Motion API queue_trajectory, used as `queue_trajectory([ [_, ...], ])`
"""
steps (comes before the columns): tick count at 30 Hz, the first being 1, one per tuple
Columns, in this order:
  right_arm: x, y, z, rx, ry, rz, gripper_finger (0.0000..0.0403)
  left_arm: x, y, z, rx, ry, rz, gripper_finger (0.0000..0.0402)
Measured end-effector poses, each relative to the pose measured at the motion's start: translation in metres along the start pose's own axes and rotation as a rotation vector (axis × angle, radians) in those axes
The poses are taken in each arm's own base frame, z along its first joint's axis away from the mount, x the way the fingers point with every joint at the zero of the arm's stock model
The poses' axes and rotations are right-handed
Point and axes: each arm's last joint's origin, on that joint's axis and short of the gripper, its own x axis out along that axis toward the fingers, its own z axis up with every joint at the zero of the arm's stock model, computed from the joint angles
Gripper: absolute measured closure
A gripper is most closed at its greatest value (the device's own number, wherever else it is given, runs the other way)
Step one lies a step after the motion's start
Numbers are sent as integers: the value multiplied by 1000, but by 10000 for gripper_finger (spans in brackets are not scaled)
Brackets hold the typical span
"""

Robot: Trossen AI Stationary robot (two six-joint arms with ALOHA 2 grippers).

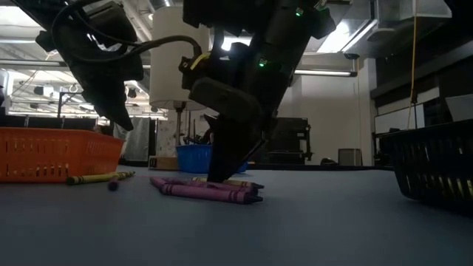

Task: Sort crayons
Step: Put the green crayon into the black bin

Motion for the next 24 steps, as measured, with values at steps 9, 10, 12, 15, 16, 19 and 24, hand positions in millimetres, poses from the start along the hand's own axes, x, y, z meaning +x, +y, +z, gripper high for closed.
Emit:
queue_trajectory([
  [9,0,0,0,-4,1,-2,390,0,-1,0,4,1,-3,388],
  [10,0,0,0,-4,1,-2,385,0,-1,0,4,1,-3,388],
  [12,0,0,0,-4,1,-1,375,0,-1,0,4,1,-3,388],
  [15,-1,0,0,-4,3,7,372,0,-1,0,4,1,-3,388],
  [16,-2,0,1,-3,9,14,374,0,-1,0,4,1,-3,388],
  [19,-9,0,5,-15,40,30,387,0,-1,0,4,-3,-4,388],
  [24,-31,3,19,-22,66,59,397,0,-2,3,7,-31,-9,388],
])
